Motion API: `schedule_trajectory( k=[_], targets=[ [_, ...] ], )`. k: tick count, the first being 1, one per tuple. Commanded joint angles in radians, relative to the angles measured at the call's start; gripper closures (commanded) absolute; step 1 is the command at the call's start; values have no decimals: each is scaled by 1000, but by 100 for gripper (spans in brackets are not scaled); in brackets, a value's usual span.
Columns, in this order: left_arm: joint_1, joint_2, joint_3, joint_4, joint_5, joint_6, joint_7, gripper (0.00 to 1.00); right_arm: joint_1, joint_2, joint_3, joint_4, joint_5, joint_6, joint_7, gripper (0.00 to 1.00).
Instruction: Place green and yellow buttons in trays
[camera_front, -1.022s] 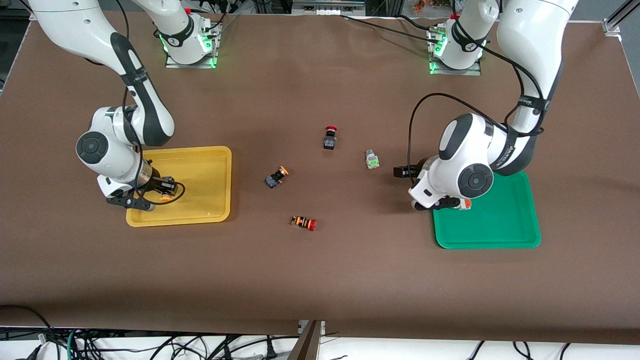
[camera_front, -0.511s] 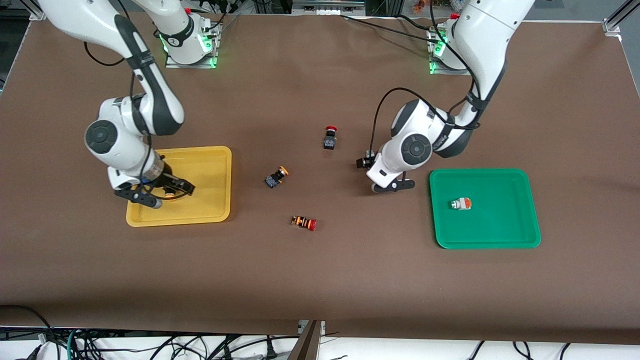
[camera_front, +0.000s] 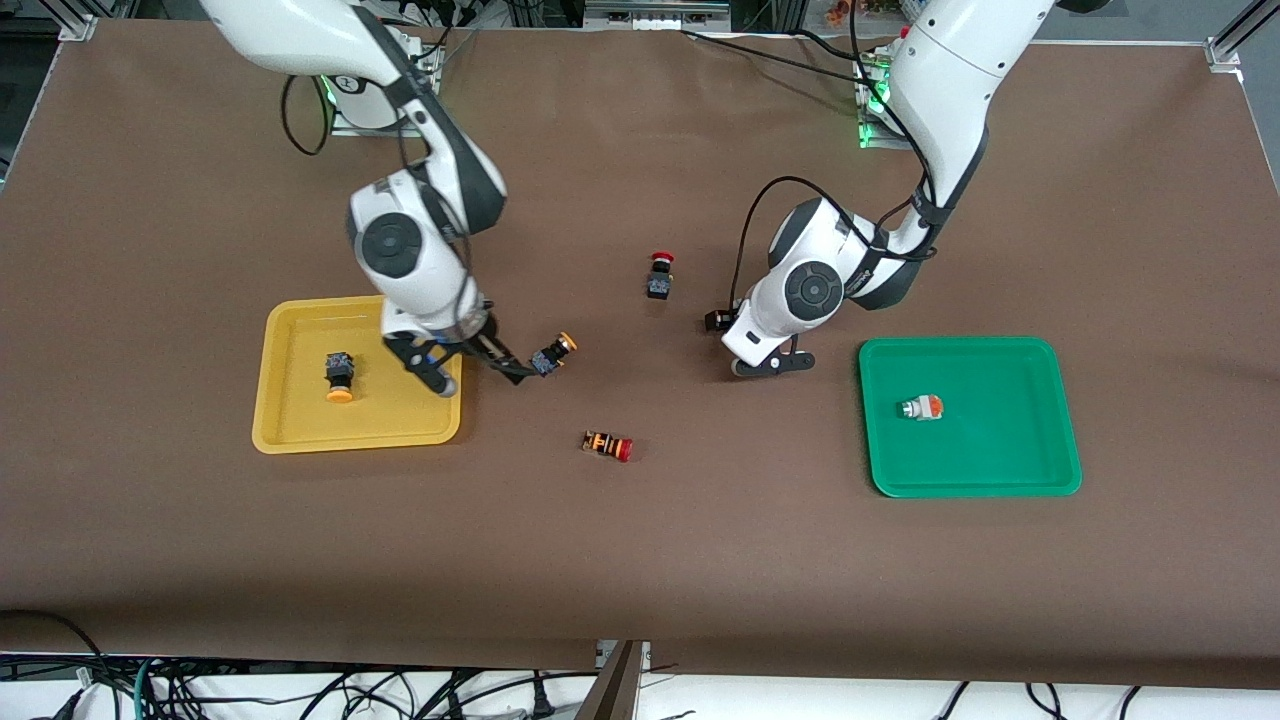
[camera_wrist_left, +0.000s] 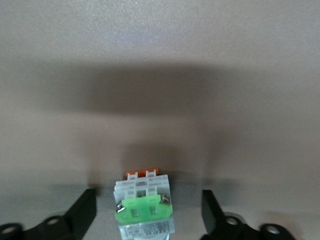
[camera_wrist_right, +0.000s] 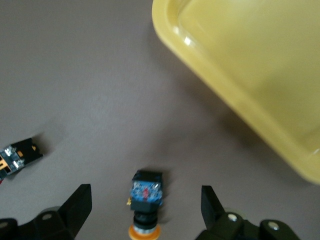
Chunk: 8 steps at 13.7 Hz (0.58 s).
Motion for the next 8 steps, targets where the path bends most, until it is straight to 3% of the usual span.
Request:
schedule_trajectory(
  k=[1,3,5,8],
  targets=[
    [-12,-9,3,-2,-4,2,0,95,45,81,-15,73,-74,-11,192,3],
    [0,-41,4,1,-4,-47,0,97,62,111,-16,84,-148,-8,285,3],
    [40,-97,15,30,-1,-217,15,96,62,132,-17,84,-177,24,320,3],
    [150,-136,14,118,94,-479,140,94,71,158,-16,84,-179,64,363,3]
  ],
)
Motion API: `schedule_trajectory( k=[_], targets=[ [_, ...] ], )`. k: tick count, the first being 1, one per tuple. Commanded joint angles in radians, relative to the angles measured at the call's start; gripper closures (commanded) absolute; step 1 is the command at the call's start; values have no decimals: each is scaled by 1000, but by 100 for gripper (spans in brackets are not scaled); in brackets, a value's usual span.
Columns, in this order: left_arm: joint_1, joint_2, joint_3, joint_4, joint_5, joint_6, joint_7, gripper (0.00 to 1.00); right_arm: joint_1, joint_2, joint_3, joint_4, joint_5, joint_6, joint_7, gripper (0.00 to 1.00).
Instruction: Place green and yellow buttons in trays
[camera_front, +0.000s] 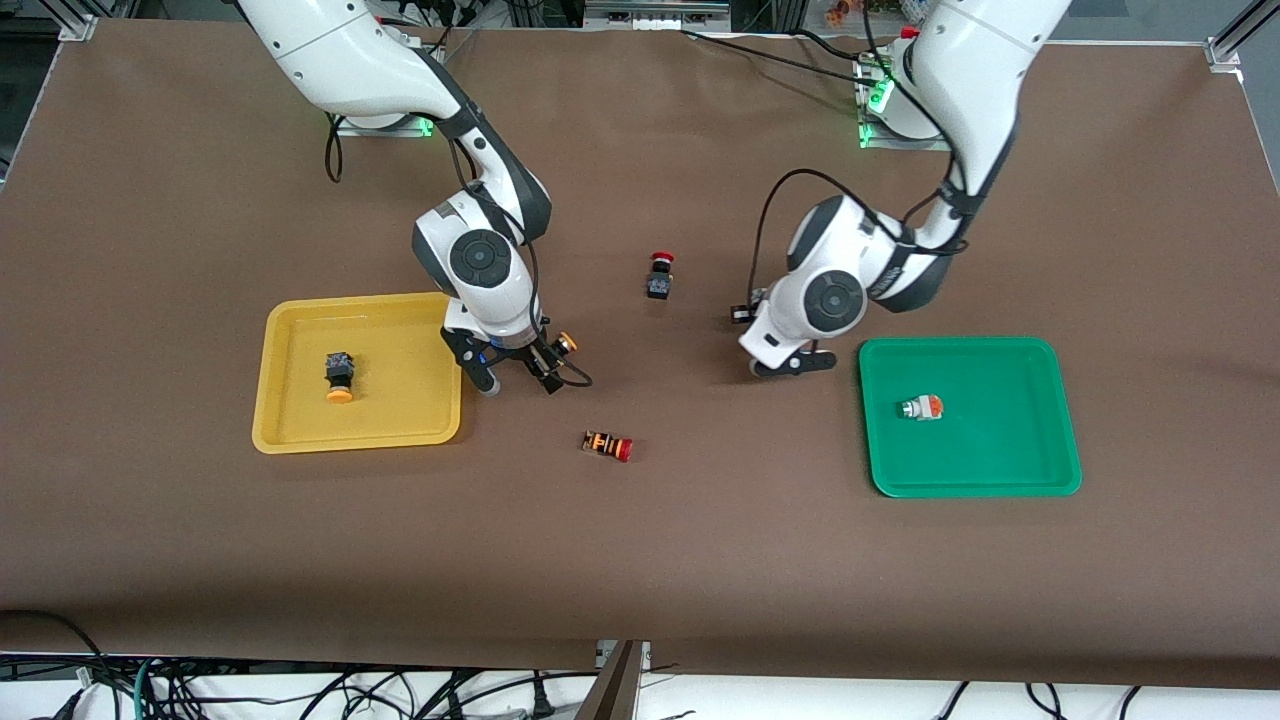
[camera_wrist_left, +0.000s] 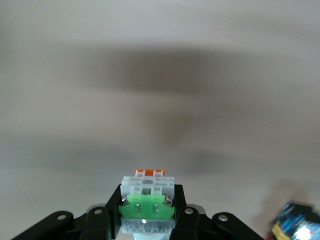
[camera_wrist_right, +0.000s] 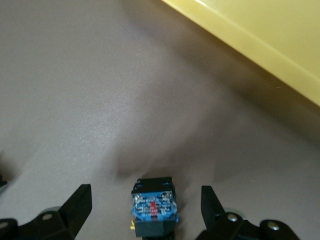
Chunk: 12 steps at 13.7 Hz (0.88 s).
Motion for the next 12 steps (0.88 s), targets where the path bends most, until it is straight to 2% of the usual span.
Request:
schedule_trajectory(
  k=[1,3,5,7,8,11,12],
  targets=[
    [95,-38,-1,79,86,-213,146,91,26,26,-11,24,-28,10,59,4],
    [144,-35,1,104,211,-255,253,91,28,46,-10,24,-28,41,68,14],
    [213,-29,1,106,306,-251,371,91,40,66,-11,24,-31,70,70,37],
    [284,-11,1,109,374,-225,503,90,34,65,-11,24,-42,70,56,83],
    [301,3,1,109,417,-181,566,87,29,61,-14,24,-55,69,21,100],
    [331,40,10,109,491,-88,698,87,26,19,-62,19,-57,38,-192,100],
    [350,58,10,107,514,-47,755,83,20,-3,-73,21,-52,-5,-276,100]
  ],
)
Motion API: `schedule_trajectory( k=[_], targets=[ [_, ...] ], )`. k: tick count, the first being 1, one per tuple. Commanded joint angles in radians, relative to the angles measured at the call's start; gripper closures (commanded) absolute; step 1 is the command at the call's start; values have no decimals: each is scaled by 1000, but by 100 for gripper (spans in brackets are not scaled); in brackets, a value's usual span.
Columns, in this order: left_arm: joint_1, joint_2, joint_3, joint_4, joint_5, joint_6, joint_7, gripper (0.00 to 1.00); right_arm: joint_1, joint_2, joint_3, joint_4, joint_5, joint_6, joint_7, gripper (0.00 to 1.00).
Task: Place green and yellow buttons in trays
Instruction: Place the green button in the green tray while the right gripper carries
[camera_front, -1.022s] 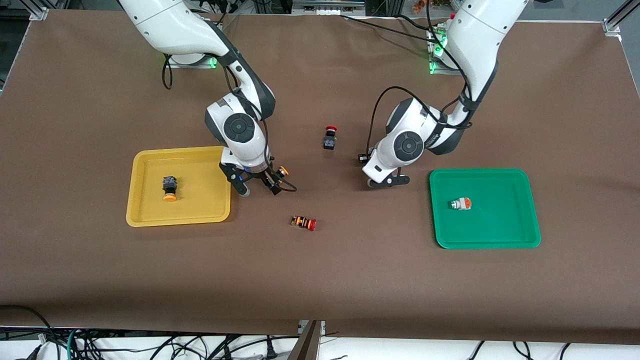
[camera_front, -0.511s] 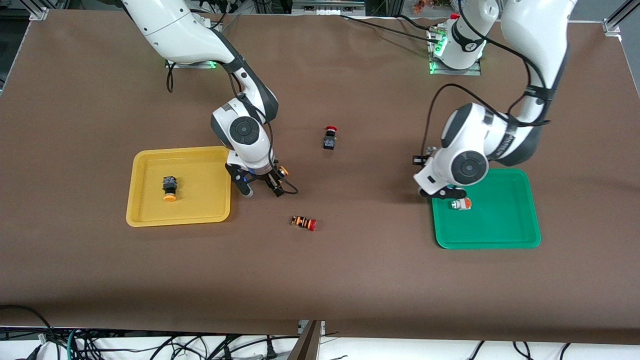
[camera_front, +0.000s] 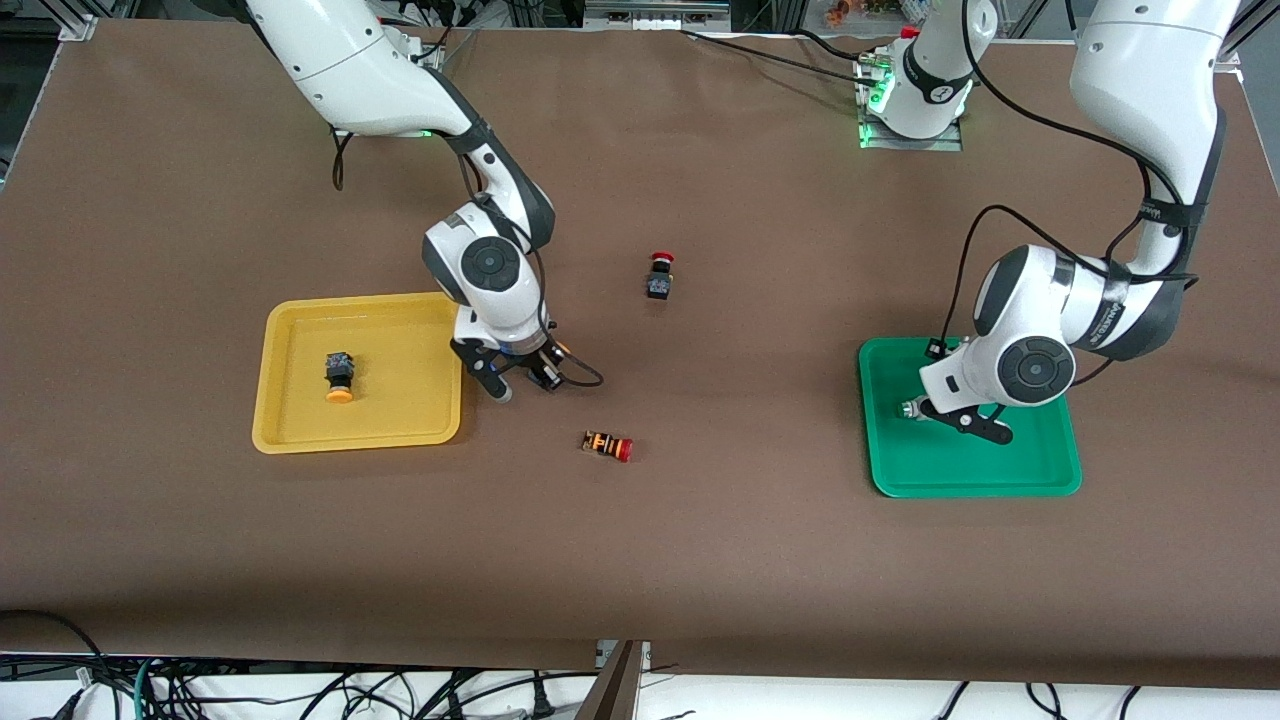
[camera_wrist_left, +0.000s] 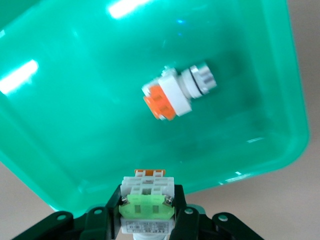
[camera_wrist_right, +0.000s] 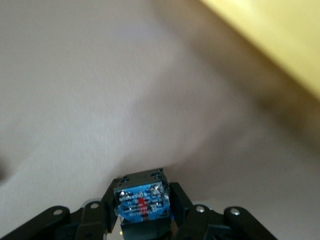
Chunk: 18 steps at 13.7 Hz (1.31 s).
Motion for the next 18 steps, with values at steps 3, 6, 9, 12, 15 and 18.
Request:
schedule_trajectory(
  k=[3,6,9,12,15,18],
  targets=[
    [103,96,-5,14,54,183,291,30,-93,-114,-41,6,1,-180,-426,100],
    [108,87,-8,14,52,169,304,0,-161,-159,-47,-12,37,-228,-693,100],
    [111,12,-17,23,37,93,295,0,-224,-174,-50,-52,41,-202,-857,100],
    [105,-83,-22,134,-109,-112,279,0,-278,-194,-50,-162,44,-34,-973,75],
    [146,-189,-16,225,-196,-317,267,0,-283,-220,-52,-152,44,-59,-979,3],
    [147,-335,-13,227,-222,-403,247,0,-290,-264,-55,-88,54,-209,-1020,2]
  ],
)
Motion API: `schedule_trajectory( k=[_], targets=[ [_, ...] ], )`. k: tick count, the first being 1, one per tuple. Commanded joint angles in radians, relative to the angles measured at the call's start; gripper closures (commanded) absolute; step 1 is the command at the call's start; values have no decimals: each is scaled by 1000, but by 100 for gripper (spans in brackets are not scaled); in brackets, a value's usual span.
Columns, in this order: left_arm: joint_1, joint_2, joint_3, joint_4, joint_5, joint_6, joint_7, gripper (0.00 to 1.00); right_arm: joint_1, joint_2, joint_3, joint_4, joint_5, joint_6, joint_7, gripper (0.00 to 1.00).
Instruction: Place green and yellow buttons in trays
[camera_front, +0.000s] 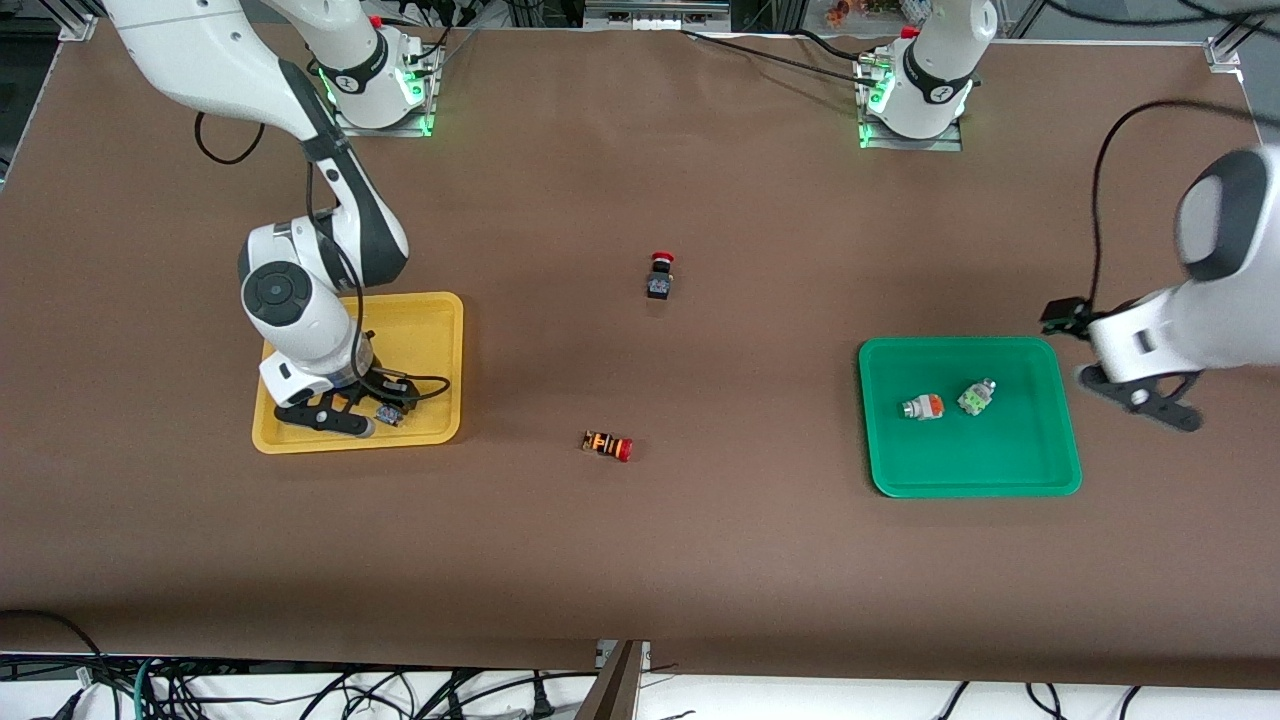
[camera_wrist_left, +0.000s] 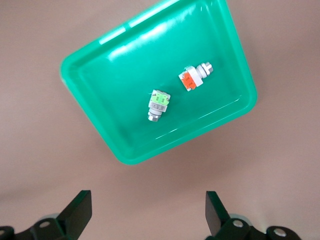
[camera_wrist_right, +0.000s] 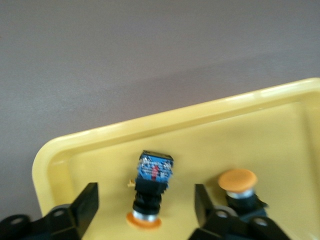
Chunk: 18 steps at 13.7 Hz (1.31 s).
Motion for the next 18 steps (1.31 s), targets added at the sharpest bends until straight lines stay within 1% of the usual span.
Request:
schedule_trajectory(
  k=[1,3,4,5,6,7,8,9,10,11,12,13,16,18],
  targets=[
    [0,-108,-13,-8,-27,-146,-25,0,-23,-76,1,49,70,-154,-99,2],
    [-1,-130,-16,73,-31,-209,-25,0,-61,-96,-10,151,193,-326,-257,1],
    [-6,-128,-8,113,-31,-226,-25,0,-74,-106,-36,211,241,-423,-331,1],
    [-15,-134,1,113,-39,-222,-28,0,-76,-109,-78,263,273,-512,-381,2],
    [-57,-139,15,112,-39,-222,-65,0,-76,-119,-114,309,293,-585,-415,1],
    [-151,-146,129,110,-44,-217,-159,0,-76,-130,-142,355,302,-647,-435,1],
    [-232,-172,228,97,-80,-199,-282,0,-76,-139,-162,398,302,-705,-440,1],
    [-242,-211,240,62,-137,-149,-395,0,-76,-144,-175,446,302,-770,-442,1],
    [-242,-255,240,-3,-149,-81,-436,0,-76,-153,-183,498,298,-849,-439,1],
    [-251,-304,248,-69,-146,-29,-436,0,-76,-161,-183,548,290,-918,-440,1],
    [-253,-341,255,-118,-146,17,-436,0,-76,-162,-191,581,289,-968,-440,1],
    [-253,-349,259,-129,-145,27,-436,0,-76,-162,-197,593,289,-1000,-437,1],
    [-253,-341,249,-94,-143,-1,-438,0,-74,-162,-191,616,287,-1006,-436,1],
    [-250,-341,249,-92,-145,-15,-433,0,-68,-161,-185,620,285,-1000,-430,1]
  ],
)
